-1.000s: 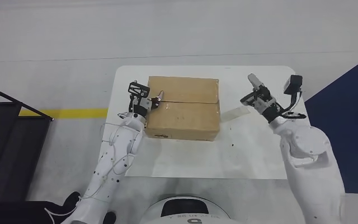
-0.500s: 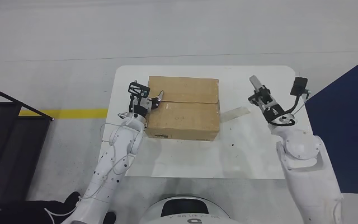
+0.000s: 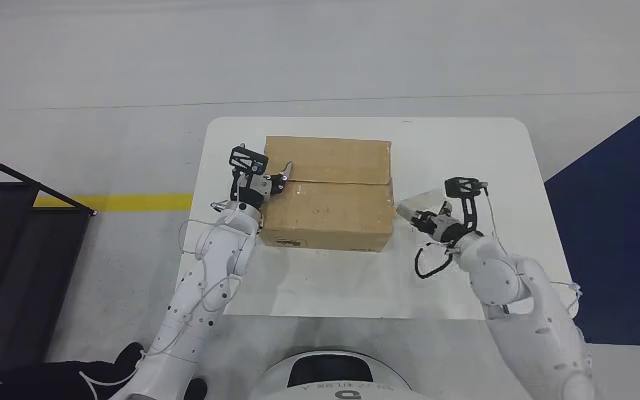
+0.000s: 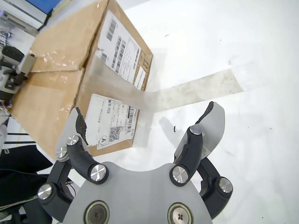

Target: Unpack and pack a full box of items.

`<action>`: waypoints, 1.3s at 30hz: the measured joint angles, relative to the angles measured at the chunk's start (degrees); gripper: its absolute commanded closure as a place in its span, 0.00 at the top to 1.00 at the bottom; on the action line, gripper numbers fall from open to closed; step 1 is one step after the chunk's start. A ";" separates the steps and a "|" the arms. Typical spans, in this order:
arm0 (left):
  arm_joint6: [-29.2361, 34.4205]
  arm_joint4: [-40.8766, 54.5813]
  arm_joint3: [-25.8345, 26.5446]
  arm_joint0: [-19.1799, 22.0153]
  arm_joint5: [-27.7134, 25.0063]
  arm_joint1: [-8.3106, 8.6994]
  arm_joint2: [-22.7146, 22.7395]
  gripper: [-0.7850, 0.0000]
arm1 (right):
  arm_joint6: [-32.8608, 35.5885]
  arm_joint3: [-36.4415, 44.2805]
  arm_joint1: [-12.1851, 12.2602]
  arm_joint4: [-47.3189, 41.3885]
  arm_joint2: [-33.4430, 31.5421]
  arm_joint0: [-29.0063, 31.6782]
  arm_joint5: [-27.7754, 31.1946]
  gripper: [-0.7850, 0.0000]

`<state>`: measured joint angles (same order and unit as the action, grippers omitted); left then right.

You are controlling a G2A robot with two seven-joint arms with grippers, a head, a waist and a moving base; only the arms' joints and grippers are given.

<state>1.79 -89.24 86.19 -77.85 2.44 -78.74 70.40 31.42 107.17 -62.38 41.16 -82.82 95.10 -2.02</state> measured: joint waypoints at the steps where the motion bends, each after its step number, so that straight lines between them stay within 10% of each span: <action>1: 0.00 0.00 0.00 0.00 0.00 0.00 0.00 1.00 | 0.01 -0.90 -0.08 0.69 0.86 -0.66 -0.13 1.00; 22: 0.00 0.00 0.00 0.00 0.00 0.00 0.00 1.00 | -1.89 -16.05 -2.09 -5.04 7.67 -13.77 1.55 1.00; 39: 0.00 0.00 0.00 0.00 0.00 0.00 0.00 1.00 | -22.58 -10.78 -3.96 -12.00 7.20 -10.62 -2.47 1.00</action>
<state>1.79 -89.24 86.19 -77.85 2.44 -78.74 70.40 8.85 96.39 -66.34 29.16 -75.62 84.48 -4.49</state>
